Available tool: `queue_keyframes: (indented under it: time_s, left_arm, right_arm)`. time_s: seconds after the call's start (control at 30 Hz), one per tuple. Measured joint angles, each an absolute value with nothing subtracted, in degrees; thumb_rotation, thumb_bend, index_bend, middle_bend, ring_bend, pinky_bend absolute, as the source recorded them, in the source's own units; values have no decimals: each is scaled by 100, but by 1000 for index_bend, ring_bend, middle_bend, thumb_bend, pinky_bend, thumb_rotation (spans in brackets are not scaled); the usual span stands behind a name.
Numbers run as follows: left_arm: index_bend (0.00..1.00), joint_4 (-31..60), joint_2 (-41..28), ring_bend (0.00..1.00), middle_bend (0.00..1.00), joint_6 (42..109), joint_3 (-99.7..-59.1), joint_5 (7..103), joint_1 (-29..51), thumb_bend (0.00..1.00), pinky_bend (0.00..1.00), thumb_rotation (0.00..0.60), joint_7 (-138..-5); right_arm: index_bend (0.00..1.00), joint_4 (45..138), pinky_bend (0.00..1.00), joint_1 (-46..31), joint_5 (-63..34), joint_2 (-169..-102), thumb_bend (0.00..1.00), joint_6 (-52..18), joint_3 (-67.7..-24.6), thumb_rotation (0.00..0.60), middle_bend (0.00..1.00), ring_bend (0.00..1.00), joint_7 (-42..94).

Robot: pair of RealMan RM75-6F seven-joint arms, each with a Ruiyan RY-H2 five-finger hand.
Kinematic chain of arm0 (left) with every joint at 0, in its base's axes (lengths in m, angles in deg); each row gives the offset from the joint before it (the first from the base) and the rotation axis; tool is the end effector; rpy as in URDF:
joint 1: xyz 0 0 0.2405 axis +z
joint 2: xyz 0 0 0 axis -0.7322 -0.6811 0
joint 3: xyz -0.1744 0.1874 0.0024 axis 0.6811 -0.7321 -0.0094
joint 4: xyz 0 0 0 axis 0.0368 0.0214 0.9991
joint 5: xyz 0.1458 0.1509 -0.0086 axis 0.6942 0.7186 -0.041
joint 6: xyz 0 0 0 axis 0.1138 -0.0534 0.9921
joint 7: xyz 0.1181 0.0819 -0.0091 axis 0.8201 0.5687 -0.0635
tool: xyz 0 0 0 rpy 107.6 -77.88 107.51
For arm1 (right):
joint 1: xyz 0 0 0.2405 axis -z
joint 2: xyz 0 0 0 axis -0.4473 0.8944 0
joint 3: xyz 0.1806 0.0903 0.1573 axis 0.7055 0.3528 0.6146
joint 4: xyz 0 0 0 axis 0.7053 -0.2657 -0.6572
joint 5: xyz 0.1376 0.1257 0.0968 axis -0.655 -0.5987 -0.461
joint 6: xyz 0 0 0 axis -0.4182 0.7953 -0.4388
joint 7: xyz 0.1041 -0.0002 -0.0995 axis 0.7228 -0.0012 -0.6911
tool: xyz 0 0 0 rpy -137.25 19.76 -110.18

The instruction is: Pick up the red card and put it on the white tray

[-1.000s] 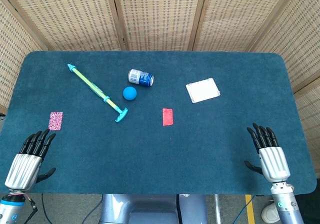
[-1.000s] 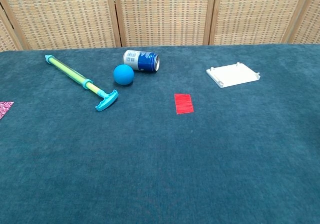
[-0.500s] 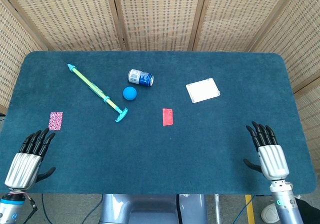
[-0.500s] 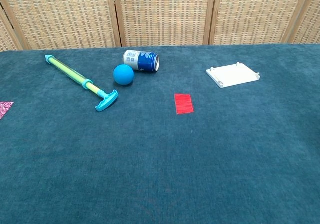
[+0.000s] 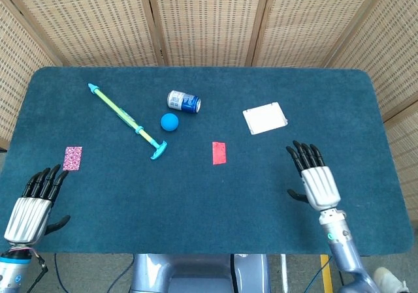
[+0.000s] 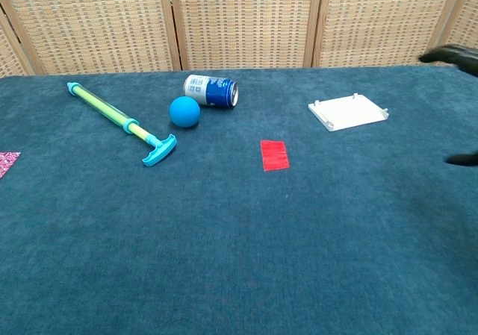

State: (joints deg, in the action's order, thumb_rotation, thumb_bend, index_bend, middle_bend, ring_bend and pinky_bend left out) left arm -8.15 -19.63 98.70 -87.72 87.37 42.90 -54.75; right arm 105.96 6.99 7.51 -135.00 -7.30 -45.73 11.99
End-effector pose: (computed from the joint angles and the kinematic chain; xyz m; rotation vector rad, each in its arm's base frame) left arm -0.2768 0.1637 0.1171 -1.5395 -0.7285 -0.8532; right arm -0.2192 -0.2709 0.0558 1.5662 -0.8396 1.0937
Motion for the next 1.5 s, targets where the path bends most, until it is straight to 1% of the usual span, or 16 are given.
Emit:
queue_keyframes:
  time_s: [0.17, 0.3, 0.47, 0.77, 1.07, 1.5]
  left_arm:
    - [0, -735, -1945, 0, 0, 9834, -8694, 8597, 4265, 79, 86, 600, -5497]
    - [0, -661, -1888, 0, 0, 9800, -8655, 8521, 4240, 79, 86, 600, -5437]
    - [0, -625, -1870, 0, 0, 9771, -8625, 8447, 4222, 79, 86, 600, -5462]
    - [0, -577, -1886, 0, 0, 9660, -8577, 8276, 4173, 79, 85, 600, -5583]
    - [0, -518, -1855, 0, 0, 9552, -8536, 8112, 4119, 81, 86, 600, -5587]
    - [0, -461, -1830, 0, 0, 9473, -8482, 7933, 4063, 81, 85, 600, -5587]
  right_arm:
    - [61, 10551, 0, 125, 229, -14115, 208, -1194, -4210, 600, 0, 0, 642]
    - [61, 10317, 0, -206, -209, -14634, 224, -1440, -4006, 600, 0, 0, 416]
    - [61, 9668, 0, -637, -623, -15347, 269, -1694, -3791, 600, 0, 0, 138]
    - [64, 8459, 0, -1302, -1068, -16274, 271, -2109, -3580, 600, 0, 0, -25]
    - [64, 7550, 0, -1790, -1304, -16803, 272, -2417, -3426, 600, 0, 0, 204]
    - [66, 6823, 0, -2179, -1502, -17096, 280, -2704, -3298, 600, 0, 0, 458]
